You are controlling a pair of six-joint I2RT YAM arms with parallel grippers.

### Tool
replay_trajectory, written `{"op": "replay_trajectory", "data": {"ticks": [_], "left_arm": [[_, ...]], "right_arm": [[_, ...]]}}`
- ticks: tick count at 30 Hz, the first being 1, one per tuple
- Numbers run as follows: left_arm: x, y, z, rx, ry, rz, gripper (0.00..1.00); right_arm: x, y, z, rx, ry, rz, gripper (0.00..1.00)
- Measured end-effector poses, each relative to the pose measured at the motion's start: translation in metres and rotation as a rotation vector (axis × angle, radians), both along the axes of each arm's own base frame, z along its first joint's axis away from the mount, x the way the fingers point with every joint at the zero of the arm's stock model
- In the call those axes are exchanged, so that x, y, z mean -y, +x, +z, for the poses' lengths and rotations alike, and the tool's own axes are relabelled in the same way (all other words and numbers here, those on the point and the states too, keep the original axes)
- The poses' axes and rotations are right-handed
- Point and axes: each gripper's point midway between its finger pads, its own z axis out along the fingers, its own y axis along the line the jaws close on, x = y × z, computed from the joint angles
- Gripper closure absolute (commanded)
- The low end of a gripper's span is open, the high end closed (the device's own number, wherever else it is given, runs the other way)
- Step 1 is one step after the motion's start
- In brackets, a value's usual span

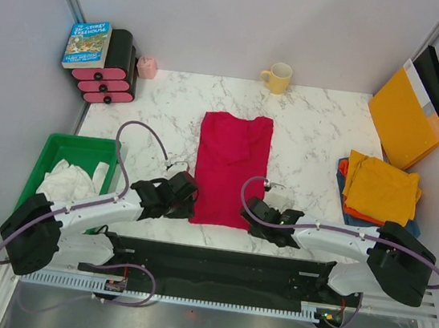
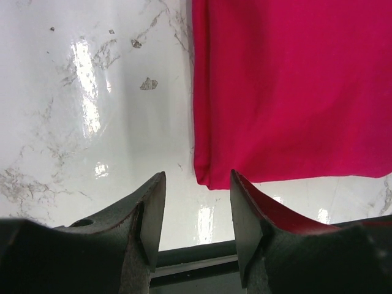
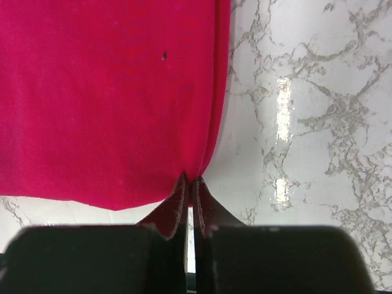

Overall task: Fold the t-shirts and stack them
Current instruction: Grab one side of the 2/3 rectangular tshirt with both arms

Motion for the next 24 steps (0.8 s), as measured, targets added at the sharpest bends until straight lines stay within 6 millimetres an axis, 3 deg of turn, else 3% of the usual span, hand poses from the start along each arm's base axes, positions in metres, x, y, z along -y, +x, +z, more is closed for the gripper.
{"op": "replay_trajectory", "data": {"ticks": [12, 24], "left_arm": [[0.003, -0.009, -0.014, -0.057, 0.004, -0.024, 0.50], [0.004, -0.019, -0.029, -0.110, 0.017, -0.040, 0.62]], "right_arm": [[0.000, 0.000, 0.000, 0.000, -0.001, 0.000, 0.95], [0.000, 0.000, 0.000, 0.000, 0.001, 0.000, 0.95]]}}
